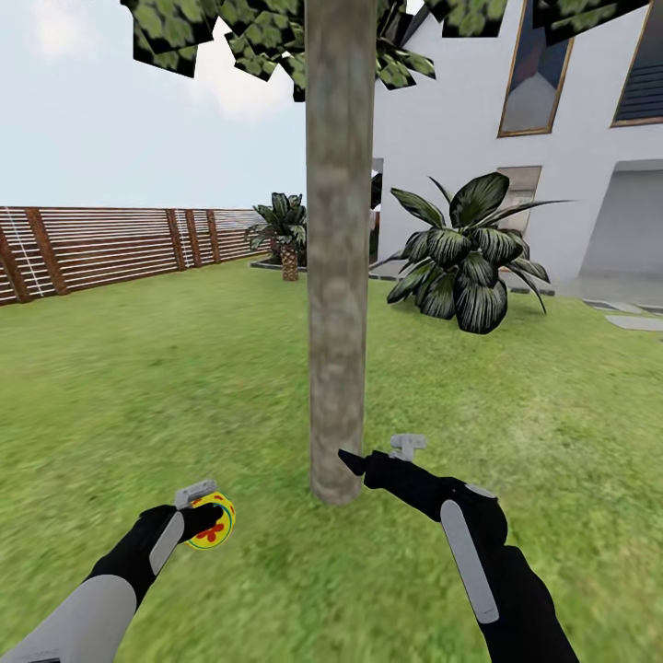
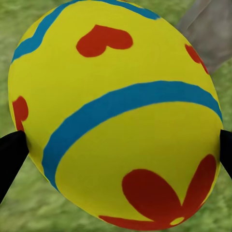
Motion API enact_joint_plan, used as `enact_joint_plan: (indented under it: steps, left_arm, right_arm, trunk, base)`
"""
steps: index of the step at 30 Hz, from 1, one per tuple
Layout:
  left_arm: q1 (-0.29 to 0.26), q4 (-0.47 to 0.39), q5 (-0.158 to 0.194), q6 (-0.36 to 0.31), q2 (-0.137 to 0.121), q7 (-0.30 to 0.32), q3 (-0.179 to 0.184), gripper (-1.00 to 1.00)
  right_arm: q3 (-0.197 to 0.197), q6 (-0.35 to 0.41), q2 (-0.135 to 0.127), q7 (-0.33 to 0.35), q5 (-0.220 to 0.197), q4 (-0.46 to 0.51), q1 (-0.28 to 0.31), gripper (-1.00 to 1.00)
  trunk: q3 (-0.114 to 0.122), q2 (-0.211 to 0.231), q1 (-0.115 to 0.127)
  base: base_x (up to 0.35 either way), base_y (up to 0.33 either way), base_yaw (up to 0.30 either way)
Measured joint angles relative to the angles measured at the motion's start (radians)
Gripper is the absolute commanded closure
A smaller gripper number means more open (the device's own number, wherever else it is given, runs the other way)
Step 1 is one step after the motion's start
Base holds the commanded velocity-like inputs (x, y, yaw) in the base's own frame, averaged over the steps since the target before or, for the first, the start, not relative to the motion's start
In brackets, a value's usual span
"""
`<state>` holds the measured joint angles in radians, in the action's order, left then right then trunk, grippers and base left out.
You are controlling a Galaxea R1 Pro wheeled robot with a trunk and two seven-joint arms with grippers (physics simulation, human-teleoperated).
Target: Take the three Easter eggs out of the wicker basket on the lawn in the garden, then place them on the lawn next to a single tree (choose any tree) so that all three eggs are next to the same tree and none are left in the basket.
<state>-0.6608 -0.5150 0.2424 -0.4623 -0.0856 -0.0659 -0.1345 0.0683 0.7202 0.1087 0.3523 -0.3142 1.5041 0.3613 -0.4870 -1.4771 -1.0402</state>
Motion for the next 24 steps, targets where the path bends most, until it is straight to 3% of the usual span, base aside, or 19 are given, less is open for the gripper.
enact_joint_plan:
  steps: [24]
  left_arm:
    - [0.000,0.000,-0.001,-0.001,0.017,0.003,0.002,1.00]
  right_arm:
    - [0.000,0.000,0.007,0.000,0.001,-0.002,0.000,-1.00]
  trunk:
    - [-0.075,-0.168,-0.092]
  base:
    - [0.000,0.000,0.000]
